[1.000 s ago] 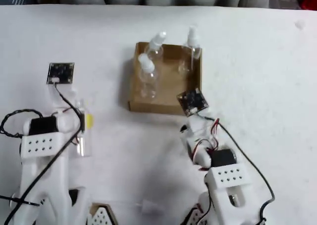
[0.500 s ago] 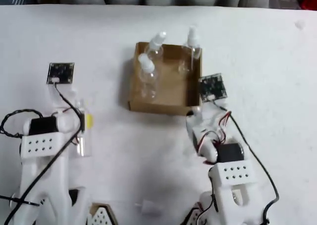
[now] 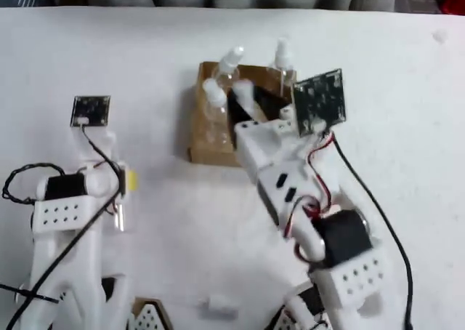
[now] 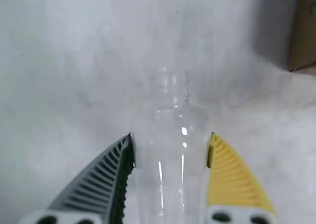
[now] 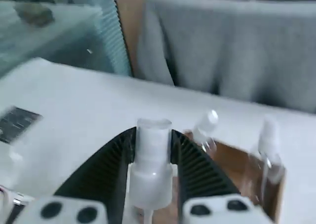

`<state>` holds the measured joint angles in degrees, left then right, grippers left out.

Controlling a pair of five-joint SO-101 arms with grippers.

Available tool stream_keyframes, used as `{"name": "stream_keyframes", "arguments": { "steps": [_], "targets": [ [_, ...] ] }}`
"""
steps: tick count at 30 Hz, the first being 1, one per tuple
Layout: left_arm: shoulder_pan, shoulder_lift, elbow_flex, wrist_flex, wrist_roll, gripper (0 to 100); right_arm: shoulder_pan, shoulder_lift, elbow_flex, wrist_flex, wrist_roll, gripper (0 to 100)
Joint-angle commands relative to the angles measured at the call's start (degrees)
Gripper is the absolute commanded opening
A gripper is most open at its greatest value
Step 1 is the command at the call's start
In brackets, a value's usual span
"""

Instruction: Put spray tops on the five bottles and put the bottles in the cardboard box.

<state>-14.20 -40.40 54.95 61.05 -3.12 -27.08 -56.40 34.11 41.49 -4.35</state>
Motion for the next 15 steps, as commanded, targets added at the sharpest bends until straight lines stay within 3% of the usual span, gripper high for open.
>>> {"name": "stream_keyframes", "arguments": {
  "steps": [1,9,15],
  "targets": [
    [0.48,-2.59,-0.44,-1.85,0.70,2,-9.19,-0.75,-16.09,-2.07,-0.26,1.6],
    [0.13,-2.59,-0.18,-2.64,0.70,2,-17.19,-0.75,-24.70,-15.69,10.37,1.6],
    [0.66,-2.59,-0.18,-2.81,0.70,2,-21.05,1.27,-24.79,-22.11,10.11,1.6]
  ]
}}
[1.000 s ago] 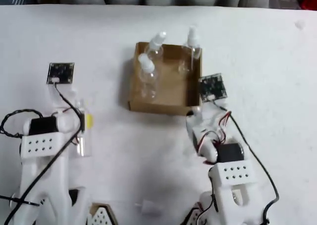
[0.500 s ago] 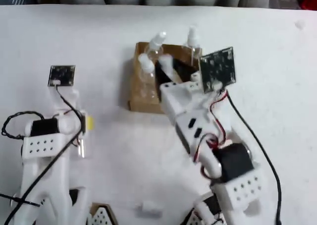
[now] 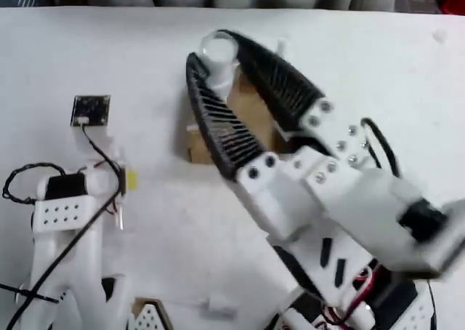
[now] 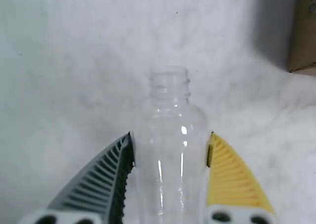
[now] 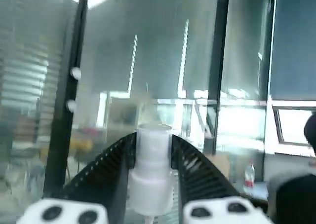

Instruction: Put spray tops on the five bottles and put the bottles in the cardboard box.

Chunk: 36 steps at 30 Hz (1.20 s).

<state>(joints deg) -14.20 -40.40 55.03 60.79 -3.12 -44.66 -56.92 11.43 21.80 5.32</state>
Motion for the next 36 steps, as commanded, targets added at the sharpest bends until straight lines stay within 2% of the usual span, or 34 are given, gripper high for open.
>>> {"name": "stream_keyframes", "arguments": {
  "steps": [1,3,7,11,19,27,32,36],
  "targets": [
    [0.84,-2.59,-0.26,-3.16,0.70,2,-3.47,1.89,-1.05,-0.48,0.62,1.6],
    [2.33,-2.59,-0.18,-3.52,0.70,2,-1.54,1.10,2.37,3.21,0.70,1.6],
    [4.70,-2.68,-0.53,-3.69,2.29,2,3.21,-0.13,4.13,-0.13,-0.53,1.6],
    [4.79,-2.68,-0.44,-3.87,3.16,2,3.38,-1.63,4.22,-0.31,-9.67,1.6],
    [5.05,-3.82,0.00,-3.87,3.08,2,3.56,-0.22,4.31,-0.75,-10.29,1.6],
    [8.84,-24.22,9.85,-3.96,2.99,2,3.30,3.38,3.87,-0.84,-10.81,1.6],
    [8.75,-37.32,15.82,-3.96,3.34,2,-0.92,7.34,4.22,-7.87,-10.81,1.6],
    [9.01,-46.29,19.43,-3.96,3.43,2,-1.63,11.47,4.13,-12.18,-10.81,1.6]
  ]
}}
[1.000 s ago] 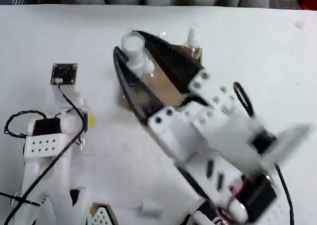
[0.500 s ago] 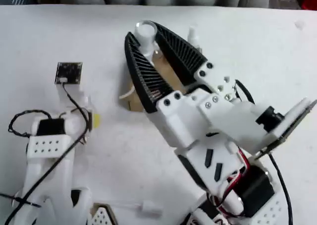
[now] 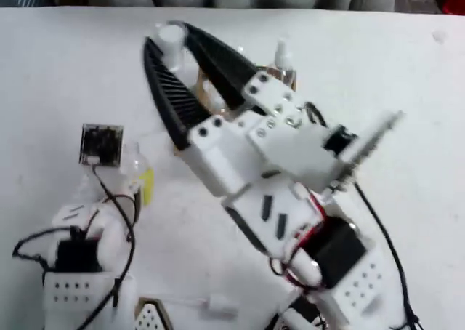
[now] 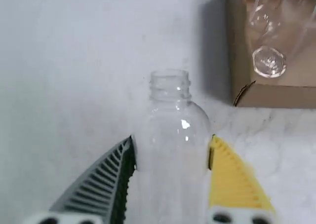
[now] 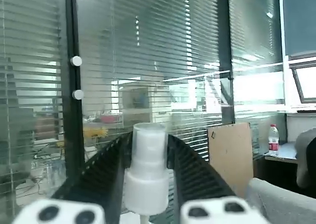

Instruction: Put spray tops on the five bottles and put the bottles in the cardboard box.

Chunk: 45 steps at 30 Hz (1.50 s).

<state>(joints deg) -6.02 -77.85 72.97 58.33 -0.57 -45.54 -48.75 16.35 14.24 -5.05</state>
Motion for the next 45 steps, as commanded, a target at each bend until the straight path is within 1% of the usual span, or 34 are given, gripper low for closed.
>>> {"name": "stream_keyframes", "arguments": {
  "steps": [1,5,7,12,16,22,23,26,29,37,41,45],
  "targets": [
    [0.84,-10.68,2.20,-1.49,0.88,2,-0.75,4.44,-0.97,-5.85,-0.44,1.6],
    [0.48,-15.60,3.43,-1.14,0.97,2,-0.66,8.48,-1.14,-11.74,-0.44,1.6],
    [0.48,-16.84,4.04,-1.32,0.97,2,-0.66,9.71,-1.14,-12.97,-1.23,1.6],
    [0.66,-18.15,4.22,-1.58,0.97,2,-0.40,9.98,-2.02,-12.70,-12.57,1.6],
    [0.57,-19.91,4.31,-1.58,0.97,2,-0.40,9.27,-1.93,-12.70,-17.41,1.6],
    [0.66,-25.54,6.59,-1.49,0.97,2,-0.22,9.27,-1.14,-12.70,-17.23,1.6],
    [0.48,-26.68,6.86,-1.49,0.97,2,0.66,9.19,-0.88,-12.88,-16.70,1.6],
    [0.48,-27.30,7.03,-1.49,0.97,2,2.42,9.36,-0.70,-13.14,-12.48,1.6],
    [0.75,-27.12,7.03,-1.49,0.97,2,3.03,9.36,-0.44,-13.14,-10.11,1.6],
    [0.48,-27.12,7.12,-1.41,0.88,2,4.62,9.54,-0.35,-13.23,-10.11,1.6],
    [0.66,-27.12,7.12,-1.41,0.88,2,4.62,12.35,-0.79,-13.49,-10.02,1.6],
    [0.57,-27.12,7.21,-1.14,0.88,2,5.58,16.92,-0.79,-18.33,-10.02,1.6]
  ]
}}
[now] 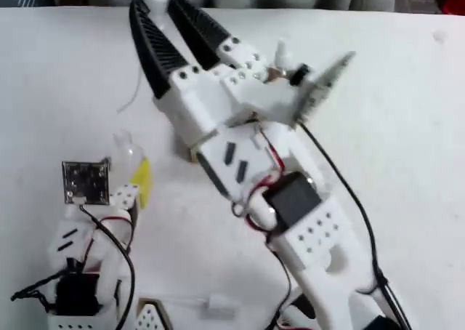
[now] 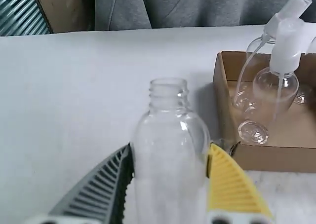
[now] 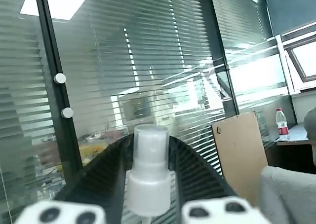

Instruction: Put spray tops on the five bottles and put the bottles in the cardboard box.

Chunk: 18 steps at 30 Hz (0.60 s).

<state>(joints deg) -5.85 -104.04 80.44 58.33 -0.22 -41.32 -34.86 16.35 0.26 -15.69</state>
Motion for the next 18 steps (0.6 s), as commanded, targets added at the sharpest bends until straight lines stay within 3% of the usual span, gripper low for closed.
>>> {"name": "stream_keyframes", "arguments": {
  "steps": [1,18],
  "targets": [
    [0.31,-0.92,-0.26,-1.14,0.53,2,2.07,3.91,-0.79,-5.23,0.62,1.6],
    [0.31,-0.92,1.58,-3.08,0.35,2,2.95,8.75,-0.62,-8.57,0.70,1.6]
  ]
}}
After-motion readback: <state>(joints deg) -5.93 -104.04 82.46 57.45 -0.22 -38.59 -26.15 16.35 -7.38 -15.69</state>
